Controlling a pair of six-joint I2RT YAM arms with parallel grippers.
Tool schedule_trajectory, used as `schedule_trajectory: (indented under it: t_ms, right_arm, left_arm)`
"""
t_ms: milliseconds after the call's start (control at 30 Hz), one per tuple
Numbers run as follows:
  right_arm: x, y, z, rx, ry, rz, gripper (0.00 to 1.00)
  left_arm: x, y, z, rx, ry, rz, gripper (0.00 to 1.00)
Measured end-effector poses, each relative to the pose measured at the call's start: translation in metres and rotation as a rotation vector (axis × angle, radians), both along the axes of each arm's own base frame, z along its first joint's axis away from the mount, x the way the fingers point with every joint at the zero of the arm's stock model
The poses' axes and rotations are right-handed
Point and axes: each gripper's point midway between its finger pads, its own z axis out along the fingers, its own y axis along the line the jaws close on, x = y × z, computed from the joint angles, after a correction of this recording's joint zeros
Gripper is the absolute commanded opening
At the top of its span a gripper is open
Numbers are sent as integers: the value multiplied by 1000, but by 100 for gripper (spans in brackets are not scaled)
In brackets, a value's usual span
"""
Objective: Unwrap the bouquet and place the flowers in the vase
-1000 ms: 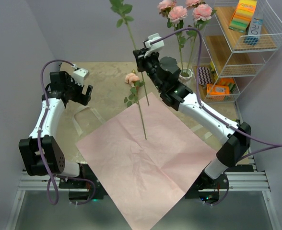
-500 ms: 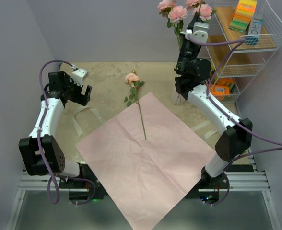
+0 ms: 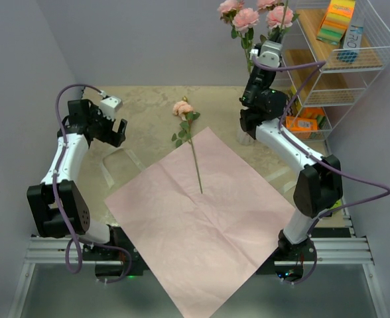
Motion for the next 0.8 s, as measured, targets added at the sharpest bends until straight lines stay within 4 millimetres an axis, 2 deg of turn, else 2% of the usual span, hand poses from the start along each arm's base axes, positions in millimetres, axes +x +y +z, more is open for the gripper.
schedule_trajectory:
  t_ms: [333,800]
  right_arm:
    - [9,-6,-38,-2,87,-29,0]
    - [13,-6,-43,11,88,-29,0]
  left_arm:
    - [0,1,0,-6,0,1,99]
    - [0,4,-3,-5,6,-1,99]
